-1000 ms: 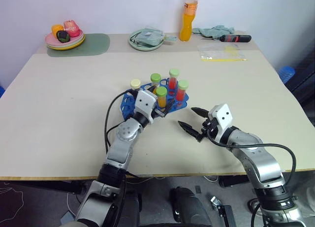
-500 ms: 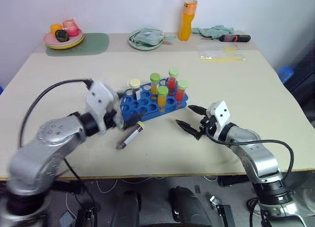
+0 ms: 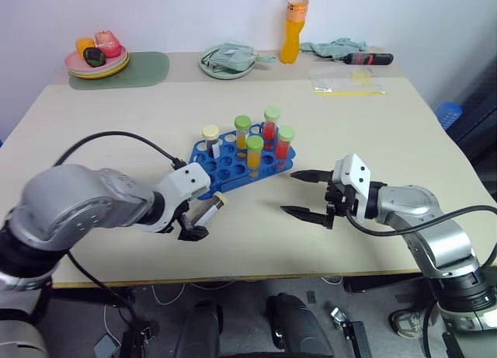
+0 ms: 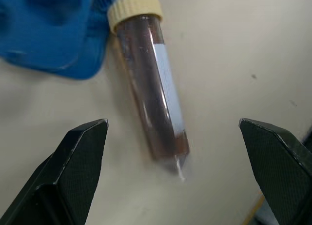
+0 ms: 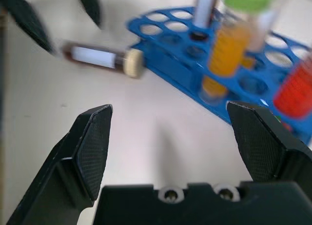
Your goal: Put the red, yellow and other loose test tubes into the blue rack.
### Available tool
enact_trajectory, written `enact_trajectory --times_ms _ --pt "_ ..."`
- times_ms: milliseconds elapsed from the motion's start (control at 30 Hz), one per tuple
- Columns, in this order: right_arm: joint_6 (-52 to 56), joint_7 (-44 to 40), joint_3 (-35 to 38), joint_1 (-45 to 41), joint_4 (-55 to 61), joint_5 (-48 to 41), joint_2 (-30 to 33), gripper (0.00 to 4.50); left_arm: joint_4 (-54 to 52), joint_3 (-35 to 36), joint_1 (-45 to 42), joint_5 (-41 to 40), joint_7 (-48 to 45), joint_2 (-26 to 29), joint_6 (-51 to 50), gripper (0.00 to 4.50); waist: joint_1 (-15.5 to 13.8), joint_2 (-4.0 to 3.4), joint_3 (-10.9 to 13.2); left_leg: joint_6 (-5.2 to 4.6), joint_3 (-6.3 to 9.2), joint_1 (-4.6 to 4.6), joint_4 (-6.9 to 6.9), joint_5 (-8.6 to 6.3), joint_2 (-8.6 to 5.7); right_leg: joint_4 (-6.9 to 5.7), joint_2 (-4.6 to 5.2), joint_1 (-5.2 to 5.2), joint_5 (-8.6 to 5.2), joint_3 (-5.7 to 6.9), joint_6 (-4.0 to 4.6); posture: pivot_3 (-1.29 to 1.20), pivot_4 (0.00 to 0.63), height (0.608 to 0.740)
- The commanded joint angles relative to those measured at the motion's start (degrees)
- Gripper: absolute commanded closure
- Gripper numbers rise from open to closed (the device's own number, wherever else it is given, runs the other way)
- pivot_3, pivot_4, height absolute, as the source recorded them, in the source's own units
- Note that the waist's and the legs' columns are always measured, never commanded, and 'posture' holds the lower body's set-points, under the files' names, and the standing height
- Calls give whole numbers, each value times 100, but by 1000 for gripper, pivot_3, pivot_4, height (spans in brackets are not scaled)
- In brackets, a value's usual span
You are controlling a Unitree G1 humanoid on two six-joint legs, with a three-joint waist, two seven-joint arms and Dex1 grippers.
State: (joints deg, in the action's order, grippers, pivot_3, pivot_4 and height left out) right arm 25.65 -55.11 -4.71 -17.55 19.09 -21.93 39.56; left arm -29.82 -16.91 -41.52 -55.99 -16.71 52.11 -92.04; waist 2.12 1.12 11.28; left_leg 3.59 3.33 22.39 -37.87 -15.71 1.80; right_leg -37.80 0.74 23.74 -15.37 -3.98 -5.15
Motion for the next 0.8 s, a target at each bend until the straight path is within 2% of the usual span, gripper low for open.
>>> enact_trajectory --times_ms 33,267,300,367,500,533,667,800 --pt "80 53 79 96 396 -136 16 341 398 -127 -215 -343 831 -423 -46 60 -4 2 1 0 1 2 -1 0 0 0 1 1 0 0 0 0 150 740" --pt "130 219 36 318 605 -72 -30 341 892 -245 -246 -1019 2205 -1022 -46 60 14 1 1 0 0 3 -4 0 -1 -5 3 3 0 -1 0 0 150 740" --pt "144 237 31 317 619 -79 -37 341 903 -282 -252 -1098 2341 -1036 -46 569 17 0 0 0 0 2 -4 0 -2 -6 3 3 0 -1 0 0 150 740" --pt "164 261 22 283 623 -97 -53 341 920 -367 -281 -1176 2579 -1001 -46 1190 16 1 0 1 0 1 -4 0 -2 -8 3 3 0 -2 0 0 150 740" --pt "146 271 -4 222 574 -85 -64 341 998 -351 -304 -1480 2857 -950 -46 3259 11 1 0 1 -1 1 -4 1 -4 -8 5 3 0 -2 0 0 150 740" --pt "131 271 -9 205 560 -79 -65 341 980 -332 -303 -1562 2883 -904 -46 3615 11 1 0 1 -1 1 -4 1 -4 -8 5 3 0 -2 0 0 150 740" --pt "146 291 23 144 520 -91 -55 341 594 -182 -278 -1527 2756 -787 -46 3615 18 1 0 1 -1 1 -4 1 -4 -8 4 4 0 -2 0 0 150 740" --pt "196 404 218 244 435 -82 25 341 -552 77 -34 -693 2107 -511 883 3615 13 1 0 2 -2 3 -4 1 -4 -7 5 4 0 -2 0 0 150 740"
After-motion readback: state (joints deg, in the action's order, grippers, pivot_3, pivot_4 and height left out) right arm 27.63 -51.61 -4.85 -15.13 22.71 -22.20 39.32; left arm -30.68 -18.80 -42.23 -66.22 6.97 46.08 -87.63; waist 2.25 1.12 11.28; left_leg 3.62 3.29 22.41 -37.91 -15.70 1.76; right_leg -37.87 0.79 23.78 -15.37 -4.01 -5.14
